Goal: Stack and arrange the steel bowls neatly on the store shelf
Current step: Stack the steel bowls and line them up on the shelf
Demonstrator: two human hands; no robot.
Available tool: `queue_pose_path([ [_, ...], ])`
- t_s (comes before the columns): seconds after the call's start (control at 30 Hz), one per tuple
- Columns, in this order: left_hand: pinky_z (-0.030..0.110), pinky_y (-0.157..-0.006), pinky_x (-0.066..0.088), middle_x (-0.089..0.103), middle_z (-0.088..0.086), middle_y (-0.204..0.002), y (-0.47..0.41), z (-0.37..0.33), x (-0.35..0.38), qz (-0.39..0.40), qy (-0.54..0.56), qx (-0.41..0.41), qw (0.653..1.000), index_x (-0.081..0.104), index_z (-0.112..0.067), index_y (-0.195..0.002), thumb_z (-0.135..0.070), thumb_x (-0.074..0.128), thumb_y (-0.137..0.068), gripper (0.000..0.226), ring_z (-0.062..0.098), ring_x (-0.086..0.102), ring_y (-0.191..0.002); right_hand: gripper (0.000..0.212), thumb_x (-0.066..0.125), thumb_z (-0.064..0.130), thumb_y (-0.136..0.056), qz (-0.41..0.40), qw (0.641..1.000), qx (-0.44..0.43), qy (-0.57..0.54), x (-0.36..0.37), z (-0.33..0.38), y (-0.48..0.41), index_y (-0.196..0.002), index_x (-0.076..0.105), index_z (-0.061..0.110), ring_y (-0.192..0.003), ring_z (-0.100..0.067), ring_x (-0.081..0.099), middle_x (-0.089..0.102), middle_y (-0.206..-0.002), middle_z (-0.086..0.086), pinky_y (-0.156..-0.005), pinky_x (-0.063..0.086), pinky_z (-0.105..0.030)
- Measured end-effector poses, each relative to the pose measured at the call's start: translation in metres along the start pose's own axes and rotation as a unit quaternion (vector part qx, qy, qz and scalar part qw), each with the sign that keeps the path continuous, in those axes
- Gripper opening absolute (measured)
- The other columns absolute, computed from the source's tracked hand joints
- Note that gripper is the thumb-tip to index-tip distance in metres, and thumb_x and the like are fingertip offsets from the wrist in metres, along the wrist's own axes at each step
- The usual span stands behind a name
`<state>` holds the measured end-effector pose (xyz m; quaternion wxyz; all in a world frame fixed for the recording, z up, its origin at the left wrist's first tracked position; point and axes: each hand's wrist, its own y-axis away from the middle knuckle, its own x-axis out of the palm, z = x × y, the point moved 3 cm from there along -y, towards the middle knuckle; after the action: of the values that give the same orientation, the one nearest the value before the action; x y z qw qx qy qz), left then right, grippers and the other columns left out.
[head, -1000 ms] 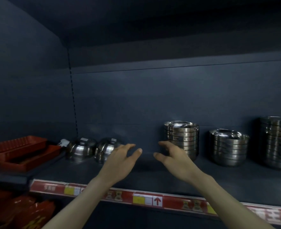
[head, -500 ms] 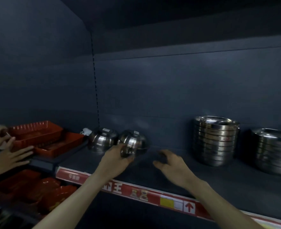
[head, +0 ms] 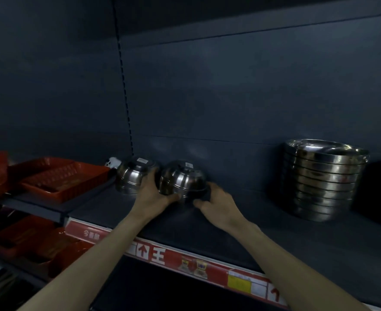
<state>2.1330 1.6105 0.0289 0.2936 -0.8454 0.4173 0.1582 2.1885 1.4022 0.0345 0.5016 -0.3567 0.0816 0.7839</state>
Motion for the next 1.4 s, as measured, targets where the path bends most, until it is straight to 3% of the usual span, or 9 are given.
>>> queue_pose_path([
  [0.13, 0.036, -0.123, 0.034, 0.04, -0.012, -0.15, -0.004, -0.009, 0.017, -0.007, 0.003, 0.041, 0.999, 0.035, -0.023, -0.158, -0.04, 0.098, -0.068, 0.112, 0.011, 0.037, -0.144, 0.051, 0.071, 0.017, -0.092, -0.045, 0.996, 0.008, -0.072, 0.002, -0.003, -0.016, -0.141, 0.056, 0.02, -0.131, -0.014, 0.055, 0.061, -0.138, 0.003, -0.102, 0.044, -0.023],
  [0.43, 0.031, -0.127, 0.015, 0.0, -0.004, -0.177, -0.014, 0.001, 0.032, 0.015, 0.084, 0.032, 0.996, 0.006, -0.026, -0.17, -0.038, 0.093, -0.079, 0.127, 0.012, 0.009, -0.162, 0.048, 0.073, 0.025, -0.096, -0.005, 0.979, 0.06, -0.194, 0.01, -0.014, -0.03, -0.14, 0.055, 0.029, -0.112, -0.008, 0.055, 0.061, -0.118, 0.014, -0.077, 0.04, -0.011],
  [0.57, 0.04, -0.134, 0.017, 0.011, -0.008, -0.177, -0.018, 0.001, 0.031, 0.02, 0.116, 0.018, 0.993, 0.006, -0.027, -0.17, -0.058, 0.082, -0.062, 0.136, 0.009, 0.012, -0.163, 0.049, 0.073, 0.028, -0.095, 0.005, 0.976, 0.062, -0.208, 0.015, -0.017, -0.032, -0.141, 0.058, 0.028, -0.123, -0.013, 0.06, 0.067, -0.129, 0.009, -0.095, 0.046, -0.026],
  [0.7, 0.008, -0.105, 0.041, 0.061, -0.018, -0.136, -0.021, 0.005, 0.035, 0.045, 0.139, 0.03, 0.989, 0.041, -0.04, -0.145, -0.016, 0.086, -0.082, 0.081, -0.018, 0.056, -0.12, 0.036, 0.07, 0.028, -0.098, 0.03, 0.981, 0.038, -0.187, 0.02, -0.018, -0.032, -0.131, 0.062, 0.035, -0.116, -0.008, 0.06, 0.068, -0.122, 0.014, -0.085, 0.044, -0.016],
  [0.77, 0.002, -0.091, 0.044, 0.066, -0.017, -0.125, -0.024, 0.009, 0.037, 0.046, 0.13, 0.05, 0.989, 0.049, -0.041, -0.133, -0.008, 0.087, -0.081, 0.073, -0.018, 0.061, -0.109, 0.033, 0.07, 0.027, -0.097, 0.025, 0.981, 0.032, -0.188, 0.02, -0.019, -0.034, -0.127, 0.061, 0.038, -0.111, -0.005, 0.058, 0.066, -0.116, 0.017, -0.082, 0.042, -0.013],
  [0.87, 0.013, -0.099, 0.047, 0.07, -0.014, -0.126, -0.022, 0.007, 0.036, 0.05, 0.132, 0.06, 0.988, 0.053, -0.043, -0.132, -0.026, 0.094, -0.071, 0.075, -0.012, 0.064, -0.115, 0.04, 0.071, 0.025, -0.096, 0.012, 0.983, 0.02, -0.18, 0.021, -0.021, -0.035, -0.134, 0.062, 0.033, -0.103, 0.001, 0.058, 0.065, -0.112, 0.019, -0.075, 0.039, -0.007],
  [0.97, 0.029, -0.109, 0.048, 0.07, -0.011, -0.132, -0.019, 0.003, 0.035, 0.05, 0.136, 0.071, 0.987, 0.053, -0.034, -0.14, -0.048, 0.091, -0.06, 0.09, 0.003, 0.064, -0.125, 0.041, 0.071, 0.024, -0.096, 0.005, 0.986, 0.004, -0.17, 0.021, -0.021, -0.033, -0.133, 0.06, 0.035, -0.094, 0.012, 0.054, 0.062, -0.105, 0.029, -0.068, 0.037, -0.001],
  [1.17, 0.043, -0.12, 0.044, 0.059, -0.01, -0.148, -0.014, 0.0, 0.029, -0.002, 0.12, 0.101, 0.988, 0.043, -0.032, -0.155, -0.045, 0.093, -0.066, 0.103, 0.008, 0.055, -0.139, 0.05, 0.074, 0.019, -0.094, -0.031, 0.98, -0.025, -0.194, 0.021, -0.019, -0.027, -0.138, 0.061, 0.039, -0.106, 0.01, 0.064, 0.072, -0.114, 0.025, -0.074, 0.043, 0.003],
  [1.4, 0.027, -0.125, 0.036, 0.035, -0.003, -0.166, -0.003, -0.007, 0.024, -0.06, 0.097, 0.125, 0.986, 0.03, -0.023, -0.164, -0.028, 0.094, -0.079, 0.107, 0.005, 0.038, -0.149, 0.053, 0.077, 0.018, -0.095, -0.105, 0.97, -0.062, -0.21, 0.012, -0.01, -0.021, -0.143, 0.062, 0.033, -0.112, 0.016, 0.063, 0.072, -0.117, 0.029, -0.096, 0.048, -0.005],
])
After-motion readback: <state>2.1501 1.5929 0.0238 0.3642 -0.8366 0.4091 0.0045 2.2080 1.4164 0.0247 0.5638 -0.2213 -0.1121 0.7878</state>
